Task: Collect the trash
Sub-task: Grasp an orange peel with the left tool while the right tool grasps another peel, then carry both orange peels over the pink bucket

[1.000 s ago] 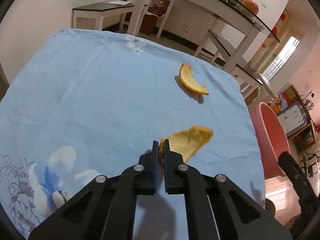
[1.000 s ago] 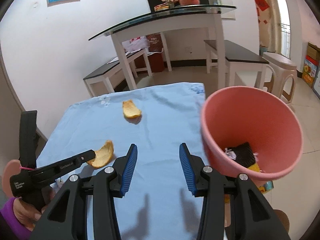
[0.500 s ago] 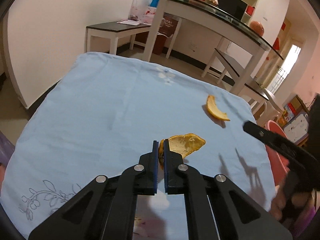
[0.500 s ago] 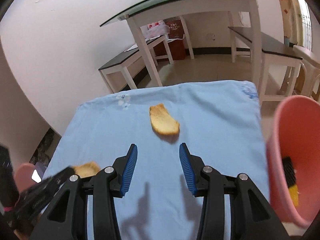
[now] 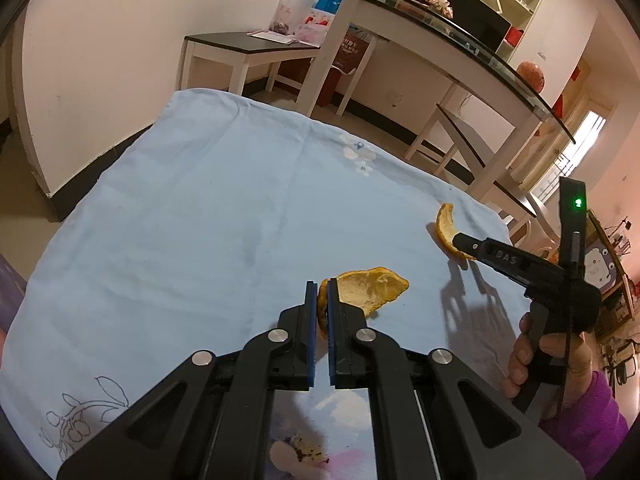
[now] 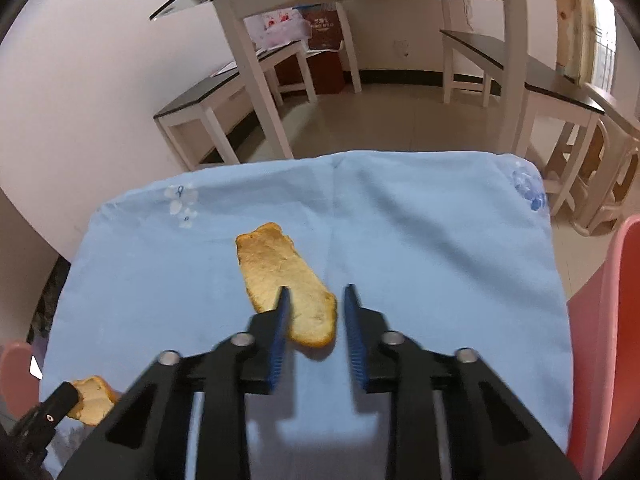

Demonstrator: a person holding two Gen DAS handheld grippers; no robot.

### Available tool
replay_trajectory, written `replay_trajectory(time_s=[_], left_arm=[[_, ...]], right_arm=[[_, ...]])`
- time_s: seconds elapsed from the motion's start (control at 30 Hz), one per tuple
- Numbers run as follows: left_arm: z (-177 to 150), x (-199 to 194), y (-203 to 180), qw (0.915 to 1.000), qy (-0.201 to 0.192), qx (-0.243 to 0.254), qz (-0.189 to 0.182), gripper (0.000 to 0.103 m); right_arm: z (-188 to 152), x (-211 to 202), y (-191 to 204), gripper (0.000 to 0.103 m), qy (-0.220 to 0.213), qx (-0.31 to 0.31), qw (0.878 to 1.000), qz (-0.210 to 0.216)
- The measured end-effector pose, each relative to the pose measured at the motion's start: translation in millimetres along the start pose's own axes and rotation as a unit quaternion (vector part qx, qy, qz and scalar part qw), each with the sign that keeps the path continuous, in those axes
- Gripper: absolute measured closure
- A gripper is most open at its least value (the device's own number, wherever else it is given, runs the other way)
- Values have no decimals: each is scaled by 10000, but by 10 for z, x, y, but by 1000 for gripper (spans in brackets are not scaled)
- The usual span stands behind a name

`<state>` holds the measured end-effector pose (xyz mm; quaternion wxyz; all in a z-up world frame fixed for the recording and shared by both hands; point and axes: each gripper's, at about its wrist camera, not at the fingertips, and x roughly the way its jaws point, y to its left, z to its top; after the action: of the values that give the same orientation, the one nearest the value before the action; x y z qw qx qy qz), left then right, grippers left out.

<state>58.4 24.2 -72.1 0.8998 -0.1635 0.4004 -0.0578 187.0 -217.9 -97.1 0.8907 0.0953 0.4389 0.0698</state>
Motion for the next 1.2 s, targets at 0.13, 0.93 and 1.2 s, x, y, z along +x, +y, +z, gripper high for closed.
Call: replay_trajectory(time_s=[0.13,0.93,1.2], left_arm=[[-13,-21,16,10000,-11,-24,2,99],[-121,-417,-217,9987,-383,254,215,99],[-172,-535,-360,9980,-486,377,158,99]], right_arm=[[-38,-40,50,95,-83,-48,9999,-75],[-877,-1459,285,98,-835,-389,9953,287],[-1001,-1718,205,98,-1052,-411,9935,138]])
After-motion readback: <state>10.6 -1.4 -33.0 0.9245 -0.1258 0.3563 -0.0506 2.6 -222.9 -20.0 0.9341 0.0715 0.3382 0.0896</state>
